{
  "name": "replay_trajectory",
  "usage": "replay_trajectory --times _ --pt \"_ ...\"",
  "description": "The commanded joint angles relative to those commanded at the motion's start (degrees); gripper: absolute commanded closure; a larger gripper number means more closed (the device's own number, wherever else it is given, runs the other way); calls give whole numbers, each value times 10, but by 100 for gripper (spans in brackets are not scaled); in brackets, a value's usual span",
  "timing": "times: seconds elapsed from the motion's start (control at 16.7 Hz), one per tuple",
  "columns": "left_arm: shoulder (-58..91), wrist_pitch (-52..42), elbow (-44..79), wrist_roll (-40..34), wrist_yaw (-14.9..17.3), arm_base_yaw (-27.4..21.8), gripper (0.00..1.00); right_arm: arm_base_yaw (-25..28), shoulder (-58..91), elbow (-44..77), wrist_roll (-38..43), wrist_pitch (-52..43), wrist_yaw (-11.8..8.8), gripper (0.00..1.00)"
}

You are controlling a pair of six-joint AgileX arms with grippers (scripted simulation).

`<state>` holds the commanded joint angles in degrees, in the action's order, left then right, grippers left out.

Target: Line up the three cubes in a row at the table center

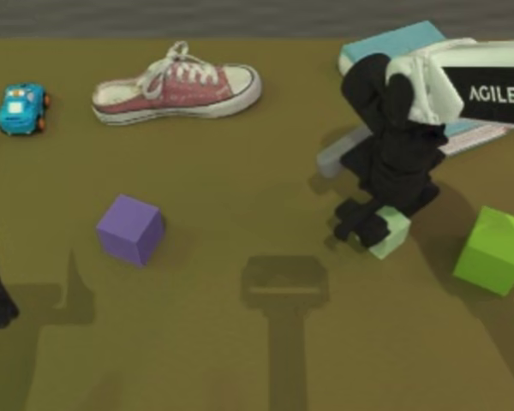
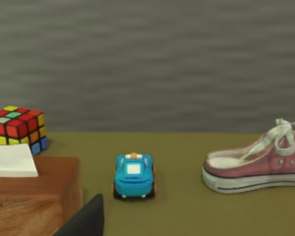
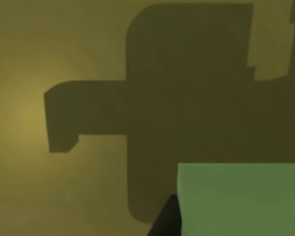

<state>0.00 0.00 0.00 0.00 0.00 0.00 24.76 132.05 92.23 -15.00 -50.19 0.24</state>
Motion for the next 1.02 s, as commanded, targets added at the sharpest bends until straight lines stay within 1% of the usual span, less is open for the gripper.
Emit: replay_trajectory --times 0.24,0.3,0.42,0.78,1.02 --pt "0 0 0 0 0 0 0 0 0 0 0 0 0 100" --pt "0 0 0 0 0 0 0 -1 -18 5 3 -7 -4 100" --pt "0 0 0 0 0 0 0 0 -21 14 3 -17 -4 100" --pt "0 0 0 0 0 0 0 4 -61 85 2 -133 -5 100" --pt "0 0 0 0 0 0 0 4 -66 91 2 -141 -5 100"
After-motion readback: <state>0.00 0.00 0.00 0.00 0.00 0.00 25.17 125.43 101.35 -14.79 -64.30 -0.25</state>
